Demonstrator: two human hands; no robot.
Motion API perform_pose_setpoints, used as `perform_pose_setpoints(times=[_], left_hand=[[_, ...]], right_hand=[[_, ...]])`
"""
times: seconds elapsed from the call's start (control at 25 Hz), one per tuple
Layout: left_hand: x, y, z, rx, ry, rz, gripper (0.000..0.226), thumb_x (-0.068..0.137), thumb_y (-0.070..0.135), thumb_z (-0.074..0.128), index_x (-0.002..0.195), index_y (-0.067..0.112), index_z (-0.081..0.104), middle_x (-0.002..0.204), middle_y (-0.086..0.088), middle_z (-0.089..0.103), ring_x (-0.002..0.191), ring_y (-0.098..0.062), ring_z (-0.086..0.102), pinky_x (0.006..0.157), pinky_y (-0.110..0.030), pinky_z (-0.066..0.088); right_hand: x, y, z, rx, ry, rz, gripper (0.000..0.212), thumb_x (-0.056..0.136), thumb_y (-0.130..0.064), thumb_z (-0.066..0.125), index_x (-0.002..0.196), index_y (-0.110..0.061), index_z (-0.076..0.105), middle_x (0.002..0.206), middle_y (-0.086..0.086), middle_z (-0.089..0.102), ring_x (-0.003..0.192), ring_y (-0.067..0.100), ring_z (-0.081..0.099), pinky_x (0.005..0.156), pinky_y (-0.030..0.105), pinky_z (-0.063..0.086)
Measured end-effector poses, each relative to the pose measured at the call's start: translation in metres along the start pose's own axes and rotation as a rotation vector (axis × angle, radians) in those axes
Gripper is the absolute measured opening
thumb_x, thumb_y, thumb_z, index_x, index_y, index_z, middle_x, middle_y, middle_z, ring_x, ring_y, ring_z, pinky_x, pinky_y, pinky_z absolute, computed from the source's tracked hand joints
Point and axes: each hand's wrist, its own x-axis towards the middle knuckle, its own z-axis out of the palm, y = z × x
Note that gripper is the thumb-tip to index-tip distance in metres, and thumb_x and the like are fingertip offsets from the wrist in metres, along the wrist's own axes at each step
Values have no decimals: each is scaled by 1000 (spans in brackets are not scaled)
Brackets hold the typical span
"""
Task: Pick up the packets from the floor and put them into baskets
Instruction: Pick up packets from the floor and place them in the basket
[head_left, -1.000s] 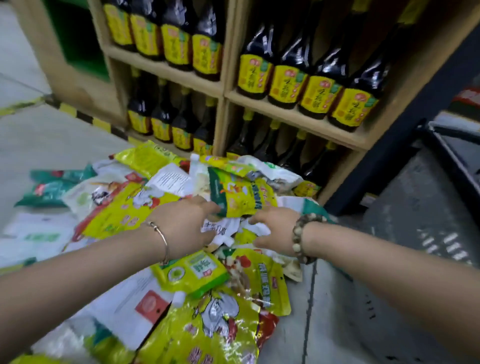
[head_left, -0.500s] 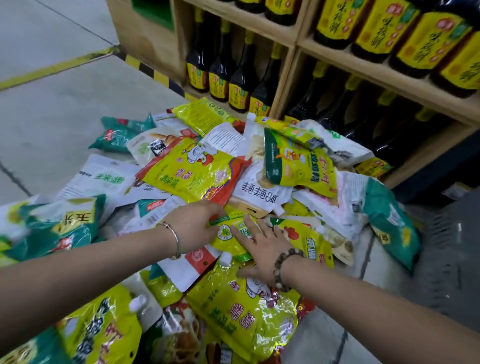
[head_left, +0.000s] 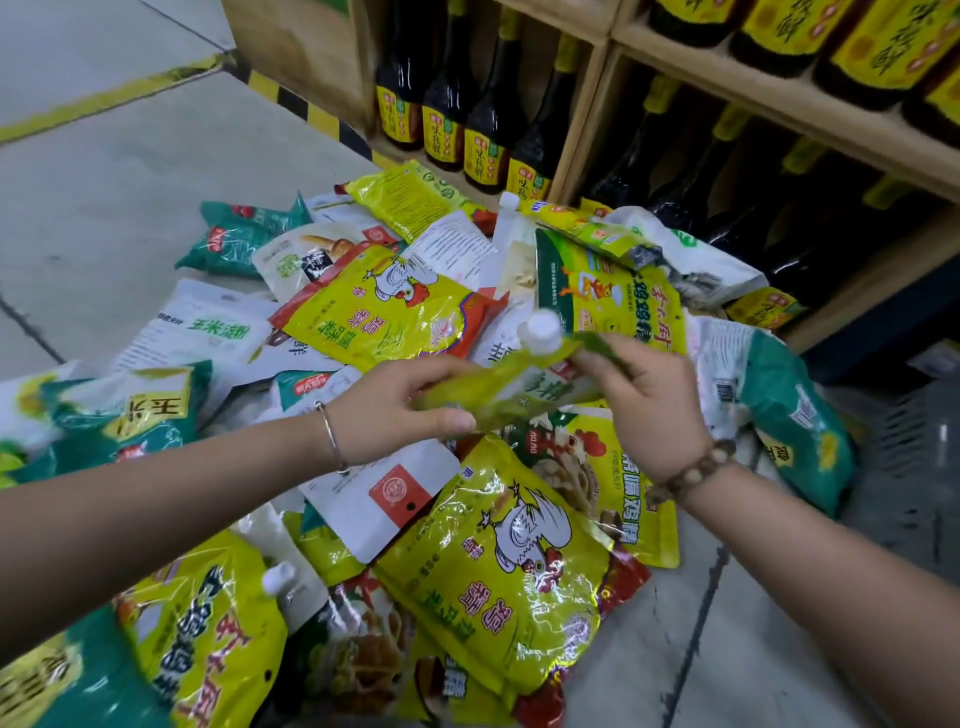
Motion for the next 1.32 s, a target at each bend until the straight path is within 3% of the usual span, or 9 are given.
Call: perform_pose_setpoints(times=[0.12, 0.2, 0.36, 0.52, 0.6, 0.84, 1.0, 1.16, 1.32], left_hand=[[10, 6, 12, -130, 105, -83, 14, 73, 32, 73, 78, 33, 60, 67, 26, 66, 64, 12, 61, 58, -7, 44], [11, 9, 16, -105, 44, -106, 36, 68, 15, 79, 86, 37, 58, 75, 28, 67, 70, 15, 61, 62, -5, 45], [3, 5, 28, 25, -6, -178, 51, 65, 16, 84, 102, 35, 55, 94, 20, 63, 82, 9, 61, 71, -10, 47], [-11, -8, 38, -8, 10, -281, 26, 68, 7, 80, 76, 24, 63, 60, 19, 64, 54, 10, 59, 56, -10, 43], [-20, -19, 36, -62, 108, -385, 22, 71, 8, 78, 77, 24, 64, 70, 10, 68, 61, 2, 62, 64, -19, 47], [-49, -45, 32, -305, 428, -605, 16, 77, 5, 71, 82, 18, 63, 69, 4, 70, 52, -9, 66, 49, -21, 49], [-56, -52, 35, -355, 445, -667, 16, 77, 5, 71, 83, 18, 63, 70, 0, 71, 57, -17, 68, 56, -29, 51], [-55, -53, 35, -357, 457, -659, 18, 76, 5, 72, 82, 20, 64, 70, 1, 71, 53, -12, 67, 53, -26, 49], [-52, -55, 39, -359, 462, -676, 17, 75, 7, 72, 83, 19, 63, 62, 5, 71, 51, -11, 67, 43, -18, 48]], right_hand=[[11, -19, -11, 135, 13, 24, 37, 87, -8, 60, 66, -38, 56, 54, -27, 58, 55, -12, 52, 48, 5, 36], [12, -20, -14, 175, 27, 71, 36, 88, -9, 60, 61, -33, 56, 51, -25, 56, 50, -10, 49, 47, 5, 33], [-2, -3, -10, 253, -11, 275, 25, 89, -13, 60, 65, -19, 63, 54, -12, 58, 51, -2, 50, 47, 15, 40], [-5, 21, -8, 315, -121, 421, 13, 90, -15, 58, 80, -14, 67, 66, -9, 63, 55, 0, 57, 51, 16, 47], [-12, 39, -10, 214, -106, 496, 7, 85, -28, 63, 82, -22, 65, 75, -7, 65, 65, 3, 60, 62, 21, 49], [-82, 70, 23, -606, -653, 516, 85, 47, -80, 66, 111, -30, 41, 103, -12, 56, 89, 11, 56, 66, 27, 45], [-91, 79, 46, -683, -601, 479, 94, 46, -76, 70, 120, -25, 42, 115, -5, 61, 101, 18, 60, 79, 32, 49], [-92, 80, 44, -562, -580, 530, 69, 55, -70, 72, 106, -27, 56, 110, -3, 62, 93, 17, 57, 69, 27, 44], [-109, 79, 52, -587, -514, 541, 95, 50, -77, 67, 126, -27, 42, 115, -3, 62, 112, 23, 53, 92, 36, 41]])
